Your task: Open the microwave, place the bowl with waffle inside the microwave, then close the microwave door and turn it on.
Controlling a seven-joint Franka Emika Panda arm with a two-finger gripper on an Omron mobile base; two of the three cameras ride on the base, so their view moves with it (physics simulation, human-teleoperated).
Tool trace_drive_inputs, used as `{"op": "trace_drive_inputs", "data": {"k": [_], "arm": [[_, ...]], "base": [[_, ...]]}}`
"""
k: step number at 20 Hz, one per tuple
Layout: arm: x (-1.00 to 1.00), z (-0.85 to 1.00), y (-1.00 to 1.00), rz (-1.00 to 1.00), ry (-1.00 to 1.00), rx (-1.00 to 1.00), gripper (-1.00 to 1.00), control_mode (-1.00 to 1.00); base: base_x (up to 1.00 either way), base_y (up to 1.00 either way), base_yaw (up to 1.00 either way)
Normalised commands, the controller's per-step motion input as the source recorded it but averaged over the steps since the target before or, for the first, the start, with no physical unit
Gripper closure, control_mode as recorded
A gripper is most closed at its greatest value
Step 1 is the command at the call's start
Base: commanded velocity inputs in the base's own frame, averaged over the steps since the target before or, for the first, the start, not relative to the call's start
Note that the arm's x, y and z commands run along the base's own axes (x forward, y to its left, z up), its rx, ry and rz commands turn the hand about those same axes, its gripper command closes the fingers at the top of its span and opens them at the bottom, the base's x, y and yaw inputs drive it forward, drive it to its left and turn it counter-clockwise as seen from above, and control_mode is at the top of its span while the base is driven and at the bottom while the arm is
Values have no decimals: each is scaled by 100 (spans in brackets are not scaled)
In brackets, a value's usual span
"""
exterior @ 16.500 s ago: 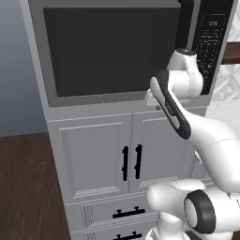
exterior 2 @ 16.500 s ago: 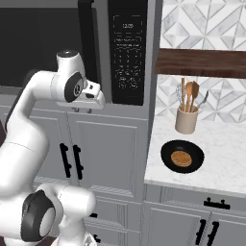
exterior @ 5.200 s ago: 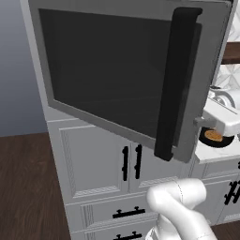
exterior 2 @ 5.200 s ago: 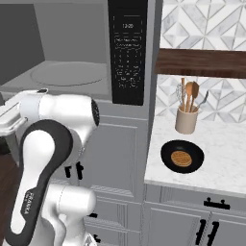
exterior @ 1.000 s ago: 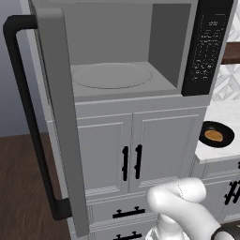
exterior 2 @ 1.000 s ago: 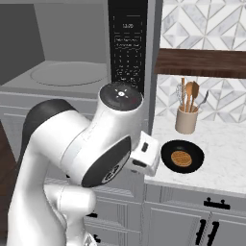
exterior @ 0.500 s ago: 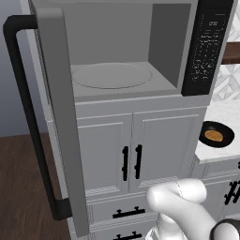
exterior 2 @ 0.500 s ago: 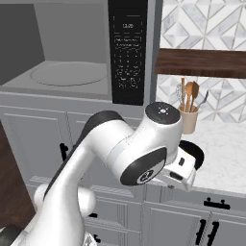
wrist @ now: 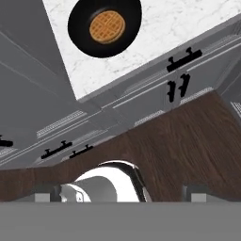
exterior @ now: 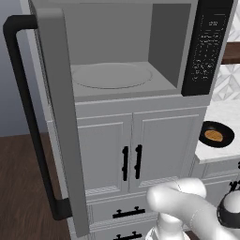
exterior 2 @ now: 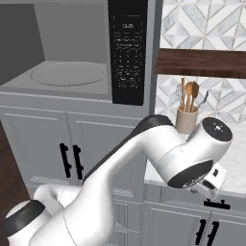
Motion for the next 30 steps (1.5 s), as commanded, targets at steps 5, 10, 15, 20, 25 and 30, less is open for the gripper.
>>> {"op": "trace_drive_inputs", "data": {"k": [5, 10, 15, 20, 25, 30], "arm": [[34, -18, -58, -6, 0, 16, -100, -100], [36, -30, -22, -5, 0, 9, -100, -100], [70, -32, 0, -8, 0, 1, -100, -100], [63, -28, 0, -11, 0, 3, -100, -100], [52, -11, 0, -20, 0, 12, -100, -100], [33, -9, 0, -25, -1, 18, -100, -100]], "base": [[0, 0, 0], [0, 0, 0], [0, 0, 0], [0, 0, 0], [0, 0, 0], [0, 0, 0]]}}
